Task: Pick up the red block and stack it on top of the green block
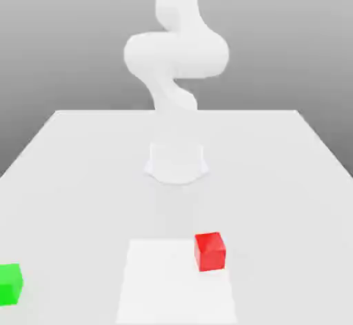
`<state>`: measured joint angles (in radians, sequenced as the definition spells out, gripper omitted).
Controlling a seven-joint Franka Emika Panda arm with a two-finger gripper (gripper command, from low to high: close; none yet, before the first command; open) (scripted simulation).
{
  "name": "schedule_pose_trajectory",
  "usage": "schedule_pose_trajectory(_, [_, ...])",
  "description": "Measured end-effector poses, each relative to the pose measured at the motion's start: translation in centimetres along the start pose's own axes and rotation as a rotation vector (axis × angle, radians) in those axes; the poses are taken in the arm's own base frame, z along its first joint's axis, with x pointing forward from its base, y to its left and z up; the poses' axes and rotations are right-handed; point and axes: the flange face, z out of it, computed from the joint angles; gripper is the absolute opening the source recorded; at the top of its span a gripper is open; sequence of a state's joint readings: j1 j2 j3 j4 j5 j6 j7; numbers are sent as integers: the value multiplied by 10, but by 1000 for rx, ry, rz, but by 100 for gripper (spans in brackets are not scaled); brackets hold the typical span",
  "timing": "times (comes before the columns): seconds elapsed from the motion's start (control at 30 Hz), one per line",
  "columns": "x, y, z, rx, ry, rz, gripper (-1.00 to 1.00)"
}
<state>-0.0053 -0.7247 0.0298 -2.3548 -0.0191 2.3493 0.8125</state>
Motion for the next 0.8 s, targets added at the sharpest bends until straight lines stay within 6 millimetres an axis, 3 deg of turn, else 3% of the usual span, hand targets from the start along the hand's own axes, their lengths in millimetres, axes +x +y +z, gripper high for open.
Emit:
schedule_pose_trajectory(0.2, [-60, 22, 146, -175, -144, -66, 0])
schedule_pose_trajectory(0.43, [-159, 95, 273, -342, -355, -124, 0])
schedule_pose_trajectory(0.53, [-216, 139, 311, -406, -471, -145, 0])
schedule_pose_trajectory(0.6, [-250, 163, 326, -434, -538, -158, 0])
schedule_pose_trajectory(0.8, [-277, 188, 359, -444, -562, -153, 0])
